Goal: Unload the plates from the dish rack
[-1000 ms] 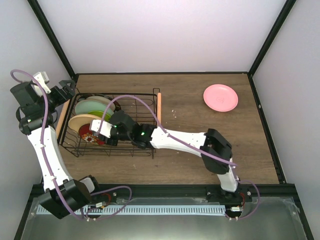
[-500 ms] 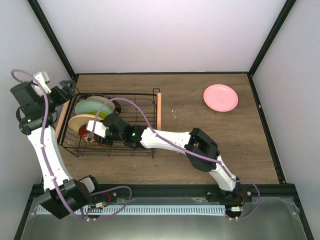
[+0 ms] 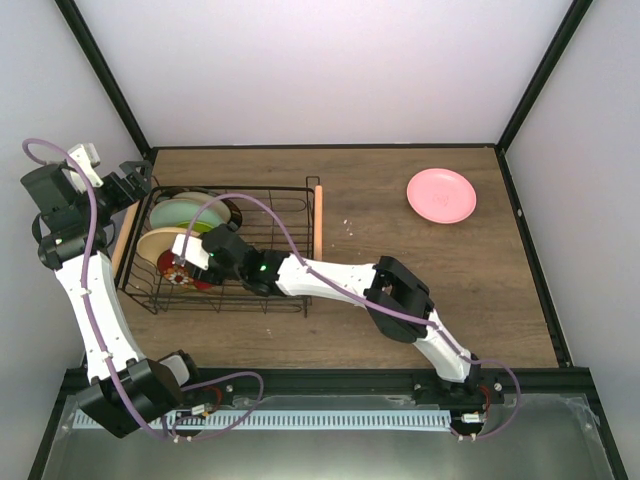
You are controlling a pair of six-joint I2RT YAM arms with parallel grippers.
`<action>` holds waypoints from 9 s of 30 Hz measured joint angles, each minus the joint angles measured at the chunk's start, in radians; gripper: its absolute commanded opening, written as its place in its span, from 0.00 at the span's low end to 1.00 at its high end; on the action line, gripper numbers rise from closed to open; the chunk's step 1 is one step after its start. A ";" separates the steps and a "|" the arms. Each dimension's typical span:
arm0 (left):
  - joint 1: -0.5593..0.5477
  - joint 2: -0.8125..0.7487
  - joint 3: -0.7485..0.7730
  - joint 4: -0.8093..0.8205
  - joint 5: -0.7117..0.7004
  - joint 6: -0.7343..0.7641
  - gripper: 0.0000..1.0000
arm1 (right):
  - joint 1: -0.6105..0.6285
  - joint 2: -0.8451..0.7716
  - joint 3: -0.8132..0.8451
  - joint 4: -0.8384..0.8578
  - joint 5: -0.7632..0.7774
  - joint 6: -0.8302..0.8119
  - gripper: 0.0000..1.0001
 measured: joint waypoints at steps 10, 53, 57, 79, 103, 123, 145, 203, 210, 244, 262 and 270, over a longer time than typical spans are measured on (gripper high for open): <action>0.000 0.000 0.000 -0.006 0.012 0.000 1.00 | 0.000 0.041 0.032 -0.005 0.029 0.016 0.58; 0.000 0.033 -0.006 0.003 0.037 0.000 1.00 | -0.001 0.127 0.078 -0.038 0.049 0.042 0.50; 0.000 0.033 -0.006 0.003 0.038 0.000 1.00 | -0.002 0.127 0.079 -0.037 0.058 0.046 0.39; 0.000 0.025 -0.018 0.006 0.039 0.000 1.00 | -0.005 0.121 0.086 -0.024 0.059 0.057 0.01; 0.000 0.024 -0.042 0.044 0.047 -0.035 1.00 | 0.006 0.038 -0.008 -0.035 0.126 -0.016 0.01; 0.000 0.024 -0.055 0.071 0.059 -0.057 1.00 | 0.006 -0.129 -0.076 -0.169 0.090 -0.049 0.01; -0.005 0.024 -0.072 0.126 0.084 -0.098 1.00 | 0.008 -0.462 -0.245 -0.219 0.003 0.025 0.01; -0.026 -0.008 -0.119 0.183 0.053 -0.171 1.00 | -0.998 -0.086 -0.301 -0.286 -0.480 0.957 0.13; -0.027 -0.028 -0.122 0.184 0.053 -0.188 1.00 | -0.998 -0.005 -0.246 -0.298 -0.452 0.964 0.22; -0.031 0.048 -0.097 0.164 -0.090 -0.188 1.00 | -0.261 -0.226 0.032 -0.104 -0.277 0.357 0.57; -0.031 0.046 -0.097 0.141 -0.148 -0.219 1.00 | -0.179 0.011 0.185 -0.095 -0.346 0.279 0.60; -0.031 0.041 -0.098 0.137 -0.146 -0.219 1.00 | -0.177 0.015 0.185 -0.090 -0.407 0.286 0.60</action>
